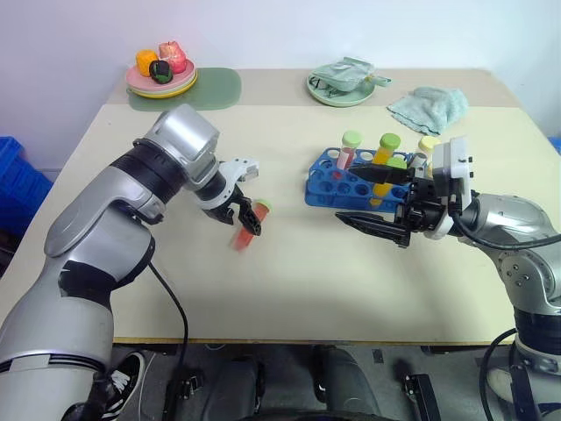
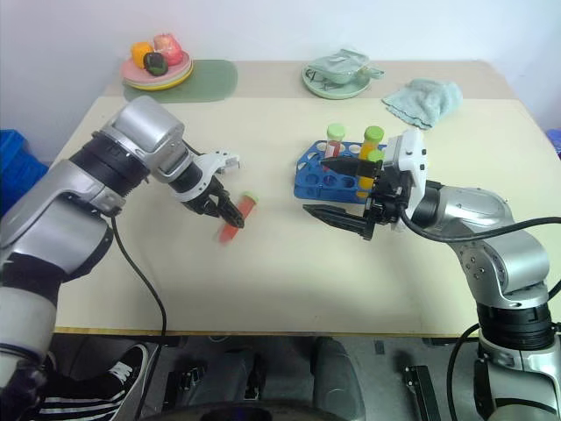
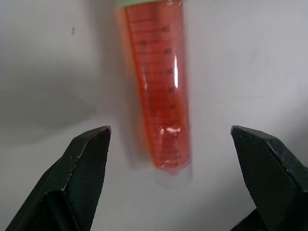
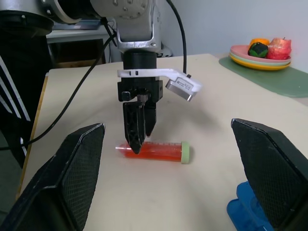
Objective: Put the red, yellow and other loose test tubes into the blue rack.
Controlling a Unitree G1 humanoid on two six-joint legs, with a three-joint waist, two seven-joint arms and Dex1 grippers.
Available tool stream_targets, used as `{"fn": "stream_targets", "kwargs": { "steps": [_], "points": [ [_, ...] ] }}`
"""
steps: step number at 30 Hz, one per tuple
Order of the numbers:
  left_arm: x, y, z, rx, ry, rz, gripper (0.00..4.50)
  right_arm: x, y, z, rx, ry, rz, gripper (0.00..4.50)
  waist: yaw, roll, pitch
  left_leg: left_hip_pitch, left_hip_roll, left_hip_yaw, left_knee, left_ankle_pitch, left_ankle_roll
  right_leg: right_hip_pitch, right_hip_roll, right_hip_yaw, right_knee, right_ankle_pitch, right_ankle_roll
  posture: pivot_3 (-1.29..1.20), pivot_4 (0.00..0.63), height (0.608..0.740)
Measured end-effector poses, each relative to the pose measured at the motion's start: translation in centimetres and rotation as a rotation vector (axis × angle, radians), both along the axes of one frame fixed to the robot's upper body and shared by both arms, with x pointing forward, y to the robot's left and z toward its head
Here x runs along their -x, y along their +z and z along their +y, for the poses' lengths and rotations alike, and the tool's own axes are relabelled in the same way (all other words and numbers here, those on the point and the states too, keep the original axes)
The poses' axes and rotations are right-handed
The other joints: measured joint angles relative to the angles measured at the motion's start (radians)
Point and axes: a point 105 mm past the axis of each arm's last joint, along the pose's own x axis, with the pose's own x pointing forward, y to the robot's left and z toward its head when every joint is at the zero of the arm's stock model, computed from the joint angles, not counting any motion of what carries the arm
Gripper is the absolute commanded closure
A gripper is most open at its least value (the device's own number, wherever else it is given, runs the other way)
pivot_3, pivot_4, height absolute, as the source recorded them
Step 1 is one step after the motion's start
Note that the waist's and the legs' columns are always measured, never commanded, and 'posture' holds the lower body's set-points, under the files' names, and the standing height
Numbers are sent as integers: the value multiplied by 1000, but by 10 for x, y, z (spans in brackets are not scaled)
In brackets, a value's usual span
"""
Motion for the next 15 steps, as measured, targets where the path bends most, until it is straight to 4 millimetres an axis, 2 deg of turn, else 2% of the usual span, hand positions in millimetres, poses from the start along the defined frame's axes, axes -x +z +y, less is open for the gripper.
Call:
{"fn": "stream_targets", "kwargs": {
  "steps": [12,13,15],
  "points": [
    [-8,-10,-4,-34,-9,-9,383,-1,-4,-1,-6,-21,14,199,1,0,0,0,0,0,0,0,0,0,0,0,0,0,0,0,150,740],
    [-9,-10,-6,-28,-8,-15,922,-1,-4,-1,-6,-22,12,0,1,0,0,0,0,0,0,0,0,0,0,0,0,0,0,0,150,740],
    [-10,-10,-8,-27,-10,-21,1648,0,-3,0,-4,-21,5,0,1,0,0,0,0,0,0,0,0,0,0,0,0,0,0,0,150,740]
  ]
}}
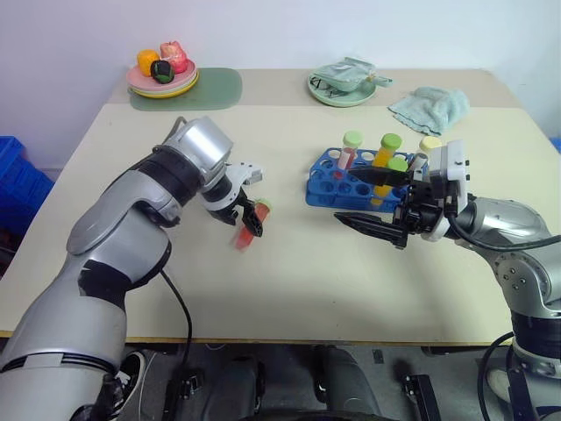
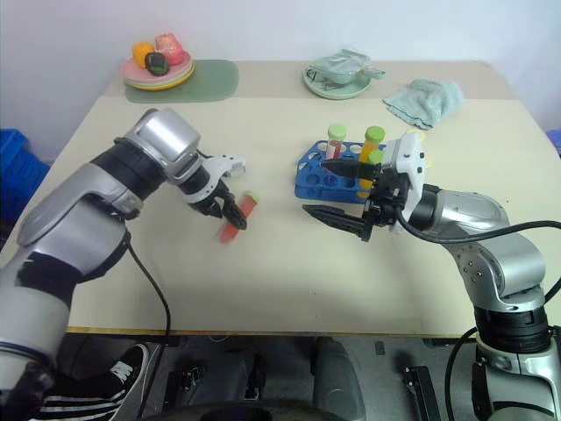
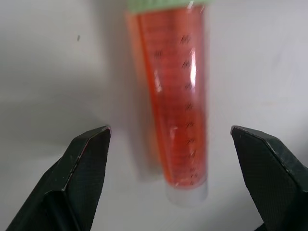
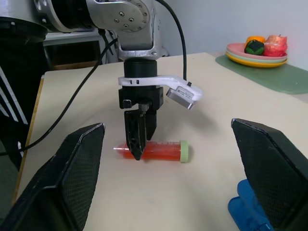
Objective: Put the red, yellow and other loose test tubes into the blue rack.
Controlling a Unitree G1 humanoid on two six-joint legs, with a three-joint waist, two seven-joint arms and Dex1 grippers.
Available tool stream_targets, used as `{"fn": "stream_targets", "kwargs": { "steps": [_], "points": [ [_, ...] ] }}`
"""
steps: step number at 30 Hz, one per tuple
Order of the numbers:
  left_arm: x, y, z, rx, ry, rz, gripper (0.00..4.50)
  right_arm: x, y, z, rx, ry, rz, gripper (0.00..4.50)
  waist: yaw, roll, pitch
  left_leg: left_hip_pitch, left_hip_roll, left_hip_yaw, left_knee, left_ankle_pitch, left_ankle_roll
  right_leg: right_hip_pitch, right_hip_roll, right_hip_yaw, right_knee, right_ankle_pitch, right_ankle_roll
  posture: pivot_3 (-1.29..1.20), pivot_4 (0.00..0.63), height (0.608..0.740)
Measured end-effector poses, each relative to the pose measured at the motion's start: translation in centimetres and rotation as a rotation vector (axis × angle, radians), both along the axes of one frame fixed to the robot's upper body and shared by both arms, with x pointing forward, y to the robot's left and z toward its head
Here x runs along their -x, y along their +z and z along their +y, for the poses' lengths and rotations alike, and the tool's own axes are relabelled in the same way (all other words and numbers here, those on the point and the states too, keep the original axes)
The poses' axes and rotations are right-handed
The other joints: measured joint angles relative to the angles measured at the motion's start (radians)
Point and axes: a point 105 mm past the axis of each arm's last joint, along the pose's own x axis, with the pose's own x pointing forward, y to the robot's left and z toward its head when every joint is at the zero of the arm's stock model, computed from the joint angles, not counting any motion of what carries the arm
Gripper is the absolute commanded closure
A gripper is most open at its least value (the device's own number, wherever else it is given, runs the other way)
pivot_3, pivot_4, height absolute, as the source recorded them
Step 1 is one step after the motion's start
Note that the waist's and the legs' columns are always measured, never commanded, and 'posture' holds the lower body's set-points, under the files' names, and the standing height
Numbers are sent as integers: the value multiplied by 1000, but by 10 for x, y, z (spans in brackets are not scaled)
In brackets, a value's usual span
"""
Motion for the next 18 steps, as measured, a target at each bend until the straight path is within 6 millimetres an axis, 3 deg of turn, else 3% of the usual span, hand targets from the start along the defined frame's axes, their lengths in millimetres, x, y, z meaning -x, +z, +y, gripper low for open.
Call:
{"fn": "stream_targets", "kwargs": {
  "steps": [3,13,16,18],
  "points": [
    [-1,1,-6,19,-5,-7,3166,1,0,1,-3,2,2,0,0,0,0,0,0,0,0,0,0,0,0,0,0,0,0,0,150,740],
    [-3,1,-8,18,2,-16,3166,-1,0,0,-7,-15,6,0,0,0,0,0,0,0,0,0,0,0,0,0,0,0,0,0,150,740],
    [-4,1,-8,22,5,-17,3641,-1,0,0,-7,-16,6,0,0,0,0,0,0,0,0,0,0,0,0,0,0,0,0,0,150,740],
    [-4,1,-8,26,7,-17,3714,-1,0,0,-7,-17,5,0,0,0,0,0,0,0,0,0,0,0,0,0,0,0,0,0,150,740]
  ]
}}
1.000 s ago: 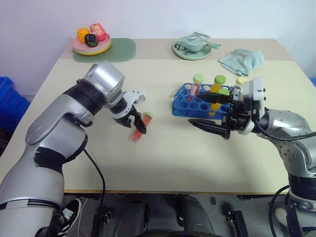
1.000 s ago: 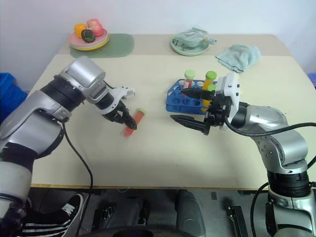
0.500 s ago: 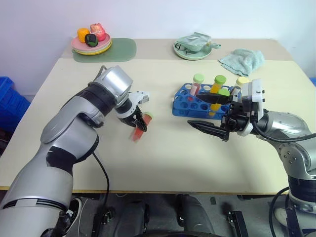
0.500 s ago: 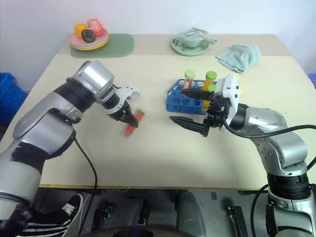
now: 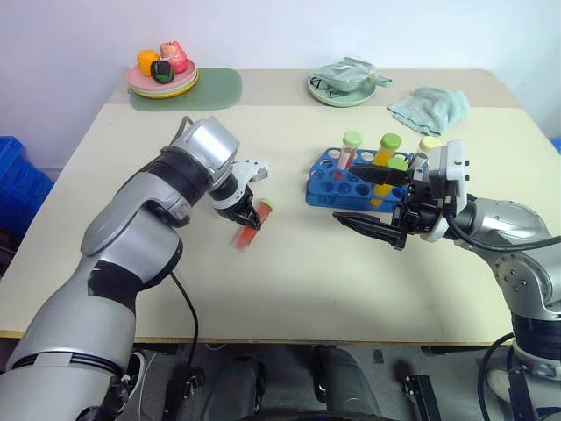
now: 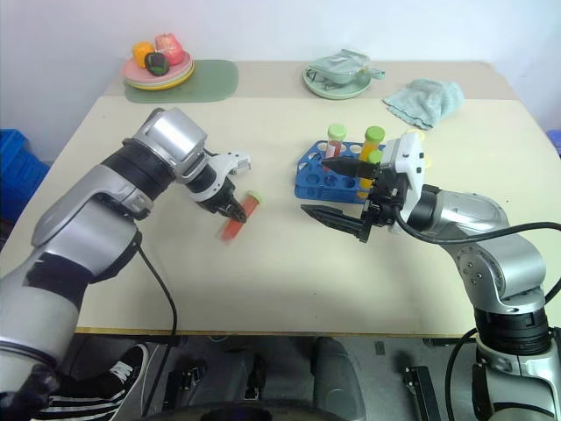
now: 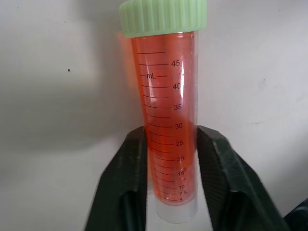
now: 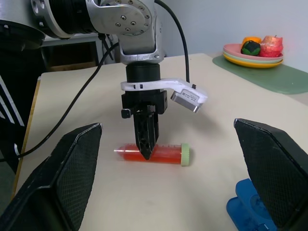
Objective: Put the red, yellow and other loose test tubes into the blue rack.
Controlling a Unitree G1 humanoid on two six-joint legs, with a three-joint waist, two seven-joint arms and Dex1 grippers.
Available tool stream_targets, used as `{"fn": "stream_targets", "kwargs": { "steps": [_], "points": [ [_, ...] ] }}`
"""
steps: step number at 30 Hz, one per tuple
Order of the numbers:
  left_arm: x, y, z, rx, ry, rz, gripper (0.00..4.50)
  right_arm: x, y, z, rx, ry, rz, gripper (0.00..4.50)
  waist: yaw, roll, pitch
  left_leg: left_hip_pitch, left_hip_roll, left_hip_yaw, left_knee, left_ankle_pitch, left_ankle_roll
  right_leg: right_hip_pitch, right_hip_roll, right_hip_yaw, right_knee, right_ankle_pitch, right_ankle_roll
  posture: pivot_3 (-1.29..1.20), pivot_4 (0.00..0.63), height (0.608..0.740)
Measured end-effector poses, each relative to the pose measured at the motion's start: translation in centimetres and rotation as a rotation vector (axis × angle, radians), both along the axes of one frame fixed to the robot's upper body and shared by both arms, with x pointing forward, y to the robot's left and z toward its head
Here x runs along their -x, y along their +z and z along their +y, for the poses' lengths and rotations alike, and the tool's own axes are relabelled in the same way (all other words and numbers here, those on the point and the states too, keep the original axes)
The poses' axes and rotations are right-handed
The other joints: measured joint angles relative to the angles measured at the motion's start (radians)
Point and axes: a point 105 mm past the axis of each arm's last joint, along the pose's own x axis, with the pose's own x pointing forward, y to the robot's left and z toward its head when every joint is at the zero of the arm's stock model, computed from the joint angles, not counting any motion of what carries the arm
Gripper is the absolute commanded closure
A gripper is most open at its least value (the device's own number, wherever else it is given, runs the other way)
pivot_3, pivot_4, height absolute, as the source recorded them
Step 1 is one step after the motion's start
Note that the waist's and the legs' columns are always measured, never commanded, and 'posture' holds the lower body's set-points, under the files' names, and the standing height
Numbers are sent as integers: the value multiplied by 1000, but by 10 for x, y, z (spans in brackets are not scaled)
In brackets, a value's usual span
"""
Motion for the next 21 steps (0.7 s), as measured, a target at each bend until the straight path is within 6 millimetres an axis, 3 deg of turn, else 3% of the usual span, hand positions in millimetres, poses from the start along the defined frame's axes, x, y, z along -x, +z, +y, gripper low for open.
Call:
{"fn": "stream_targets", "kwargs": {
  "steps": [8,11,17,21],
  "points": [
    [-2,2,2,20,-1,-23,3714,-1,0,0,-1,-10,1,0,0,0,0,0,0,0,0,0,0,0,0,0,0,0,0,0,150,740],
    [-4,14,9,34,-2,-81,3714,0,-1,-1,-2,-18,4,0,-3,0,0,0,1,0,0,0,0,-1,0,0,0,0,0,0,150,740],
    [-6,50,16,144,-98,-362,3714,0,-5,-3,-7,-48,10,0,-3,0,0,0,4,0,0,0,0,-2,-1,1,1,0,0,0,150,740],
    [-3,58,12,333,-244,-786,3714,-2,-2,-7,-31,-98,-7,0,2,2,-1,-1,4,0,1,0,-1,-4,-2,1,0,0,0,0,150,740]
  ]
}}
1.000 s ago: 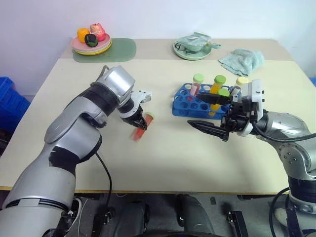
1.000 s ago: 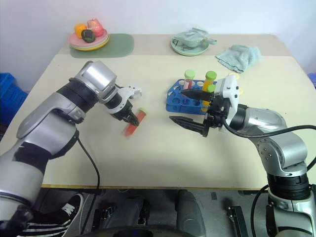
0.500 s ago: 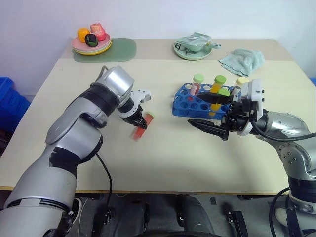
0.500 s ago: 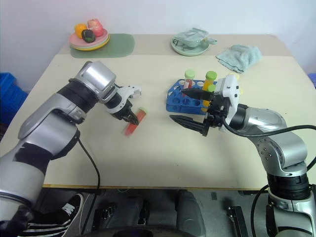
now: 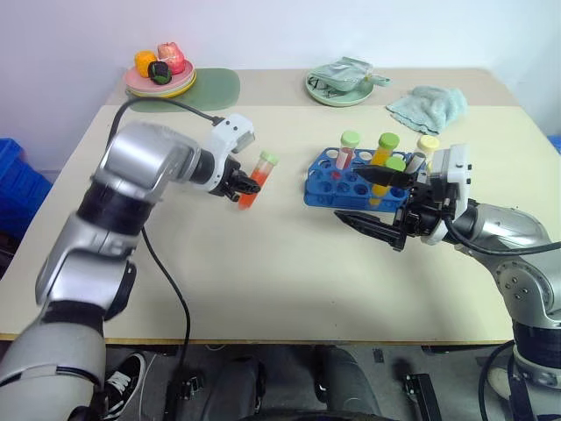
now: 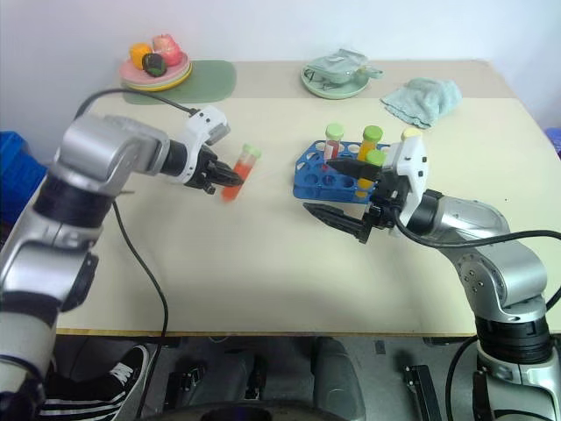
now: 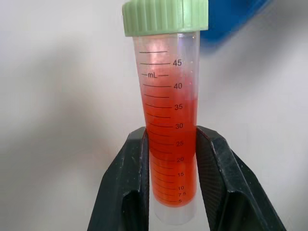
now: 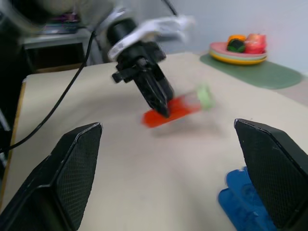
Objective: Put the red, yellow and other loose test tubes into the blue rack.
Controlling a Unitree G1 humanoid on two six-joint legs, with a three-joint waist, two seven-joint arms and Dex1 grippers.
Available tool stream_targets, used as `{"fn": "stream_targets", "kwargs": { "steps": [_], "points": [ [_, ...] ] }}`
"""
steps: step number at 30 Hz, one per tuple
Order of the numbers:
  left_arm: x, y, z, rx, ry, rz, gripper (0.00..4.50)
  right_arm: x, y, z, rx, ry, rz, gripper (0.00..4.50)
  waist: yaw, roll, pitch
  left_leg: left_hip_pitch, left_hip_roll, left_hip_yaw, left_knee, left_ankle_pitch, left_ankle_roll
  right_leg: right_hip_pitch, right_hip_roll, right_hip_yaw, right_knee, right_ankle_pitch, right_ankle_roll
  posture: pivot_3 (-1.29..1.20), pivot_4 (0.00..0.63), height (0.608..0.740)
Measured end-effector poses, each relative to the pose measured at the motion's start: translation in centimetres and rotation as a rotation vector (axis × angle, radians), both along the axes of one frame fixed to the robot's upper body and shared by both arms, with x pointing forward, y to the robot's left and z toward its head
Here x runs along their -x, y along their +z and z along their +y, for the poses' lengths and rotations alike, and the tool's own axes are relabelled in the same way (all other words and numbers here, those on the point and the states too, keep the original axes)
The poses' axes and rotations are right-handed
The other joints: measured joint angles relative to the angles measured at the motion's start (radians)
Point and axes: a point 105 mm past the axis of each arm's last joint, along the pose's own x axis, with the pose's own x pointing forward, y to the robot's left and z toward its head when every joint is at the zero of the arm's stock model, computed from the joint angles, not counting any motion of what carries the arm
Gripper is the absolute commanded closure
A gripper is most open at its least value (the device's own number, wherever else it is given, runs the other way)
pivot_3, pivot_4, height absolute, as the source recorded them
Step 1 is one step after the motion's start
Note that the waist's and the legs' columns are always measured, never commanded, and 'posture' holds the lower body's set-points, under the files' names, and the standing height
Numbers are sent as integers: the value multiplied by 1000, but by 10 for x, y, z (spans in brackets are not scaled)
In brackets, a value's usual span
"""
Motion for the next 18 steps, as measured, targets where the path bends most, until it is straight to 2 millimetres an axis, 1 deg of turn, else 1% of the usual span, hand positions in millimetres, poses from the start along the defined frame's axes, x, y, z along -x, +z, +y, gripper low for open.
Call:
{"fn": "stream_targets", "kwargs": {
  "steps": [3,6,8,9,11,15,18],
  "points": [
    [9,1,-2,118,-26,-201,3714,0,-2,1,-22,-23,2,0,6,0,0,0,0,0,1,0,-1,0,0,0,0,0,0,0,150,740],
    [17,2,-1,229,-10,-393,3714,0,-1,3,-44,-52,-6,0,7,-1,0,0,-1,0,1,0,-1,2,-1,0,-1,0,0,0,150,740],
    [21,0,-4,273,-15,-483,3714,0,-1,2,-52,-70,-5,0,7,-1,0,0,-1,0,1,0,-1,2,-1,-1,0,0,0,0,150,740],
    [21,4,-5,318,5,-535,3714,-1,-3,0,-54,-85,-2,0,10,-1,0,1,-1,0,1,0,-1,2,-1,-1,0,0,0,0,150,740],
    [21,15,-10,446,30,-587,3714,-2,-5,-4,-58,-112,6,0,11,-1,0,1,-1,0,1,0,0,3,-1,-1,0,0,0,0,150,740],
    [16,23,-17,586,47,-618,3714,-4,-4,-15,-58,-170,-5,0,6,-1,-1,1,-2,0,1,0,0,3,0,-1,0,0,0,0,150,740],
    [8,33,-26,707,52,-641,3714,-8,-7,-34,-54,-277,-8,0,6,-2,-1,1,-2,1,1,0,0,3,0,-1,0,0,0,0,150,740]
  ]
}}
